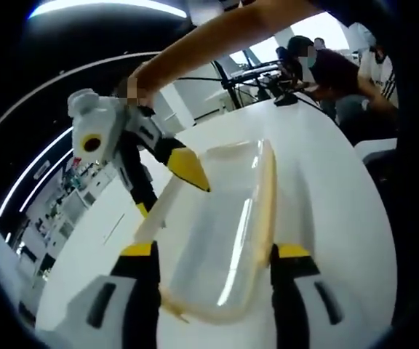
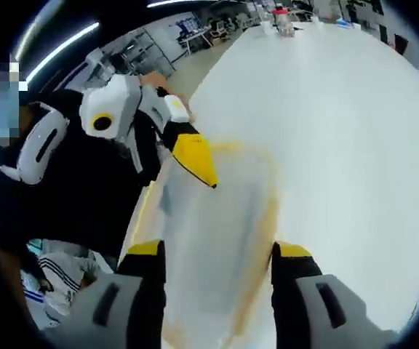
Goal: Snap each plastic latch of the storage box into its locked position after aligning the lid with the box until every specified latch is closed and the lid sits flush.
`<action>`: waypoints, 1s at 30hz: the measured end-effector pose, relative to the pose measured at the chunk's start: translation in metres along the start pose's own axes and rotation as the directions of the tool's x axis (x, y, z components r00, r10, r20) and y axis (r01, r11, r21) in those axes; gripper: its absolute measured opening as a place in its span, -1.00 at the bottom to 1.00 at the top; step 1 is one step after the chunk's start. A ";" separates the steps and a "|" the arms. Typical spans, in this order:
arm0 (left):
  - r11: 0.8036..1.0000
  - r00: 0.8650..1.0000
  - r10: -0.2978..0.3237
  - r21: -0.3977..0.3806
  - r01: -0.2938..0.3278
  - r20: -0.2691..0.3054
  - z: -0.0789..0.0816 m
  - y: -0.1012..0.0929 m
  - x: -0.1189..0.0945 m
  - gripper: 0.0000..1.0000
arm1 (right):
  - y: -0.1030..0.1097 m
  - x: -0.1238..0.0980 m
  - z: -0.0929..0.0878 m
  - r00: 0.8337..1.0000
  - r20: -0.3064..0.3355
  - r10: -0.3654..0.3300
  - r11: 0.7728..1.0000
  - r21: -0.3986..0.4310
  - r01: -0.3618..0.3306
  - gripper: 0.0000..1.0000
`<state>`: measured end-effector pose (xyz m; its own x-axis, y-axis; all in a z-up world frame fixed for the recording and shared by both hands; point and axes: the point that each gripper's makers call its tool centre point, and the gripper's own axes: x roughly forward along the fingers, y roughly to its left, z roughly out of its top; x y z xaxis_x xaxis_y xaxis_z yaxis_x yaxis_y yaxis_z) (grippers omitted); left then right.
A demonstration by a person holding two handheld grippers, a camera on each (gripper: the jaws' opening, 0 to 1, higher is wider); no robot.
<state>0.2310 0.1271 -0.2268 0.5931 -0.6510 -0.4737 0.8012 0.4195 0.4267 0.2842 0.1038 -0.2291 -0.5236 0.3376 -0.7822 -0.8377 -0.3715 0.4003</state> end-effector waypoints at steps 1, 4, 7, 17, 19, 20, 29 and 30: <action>1.000 1.000 0.000 -0.001 0.000 0.002 0.000 0.000 0.000 0.19 | 0.000 -0.004 -0.004 1.000 -0.012 -0.015 1.000 0.004 0.015 0.01; 1.000 1.000 0.000 -0.003 0.000 0.006 0.000 -0.001 0.000 0.19 | -0.002 -0.014 -0.012 0.998 -0.045 -0.052 0.999 0.007 0.052 -0.09; 1.000 1.000 0.001 -0.006 -0.001 0.012 0.000 -0.001 0.000 0.19 | 0.001 -0.013 -0.019 0.995 -0.086 -0.053 0.995 0.081 0.060 -0.13; 1.000 1.000 -0.002 -0.007 0.002 -0.013 0.001 0.001 0.001 0.17 | 0.007 -0.004 -0.016 0.989 -0.143 -0.035 0.977 0.201 0.064 -0.14; 1.000 1.000 -0.011 -0.016 0.011 -0.014 0.001 -0.001 0.001 0.17 | 0.009 -0.002 -0.020 0.988 -0.157 -0.011 0.978 0.206 0.043 -0.18; 1.000 1.000 -0.006 -0.014 0.005 -0.014 0.001 0.000 0.001 0.17 | 0.009 -0.001 -0.018 0.990 -0.139 -0.018 0.979 0.197 0.045 -0.20; 1.000 1.000 -0.009 -0.015 0.009 -0.021 0.001 0.002 0.002 0.17 | 0.003 -0.004 -0.017 0.995 -0.097 -0.020 0.978 0.204 0.040 -0.25; 1.000 1.000 -0.009 -0.014 0.009 -0.022 0.001 0.003 0.002 0.17 | -0.002 -0.008 -0.017 0.996 -0.089 -0.019 0.978 0.208 0.037 -0.24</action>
<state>0.2343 0.1268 -0.2258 0.5872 -0.6409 -0.4944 0.8076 0.4226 0.4113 0.2927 0.0872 -0.2322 -0.4914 0.2660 -0.8293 -0.8707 -0.1710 0.4611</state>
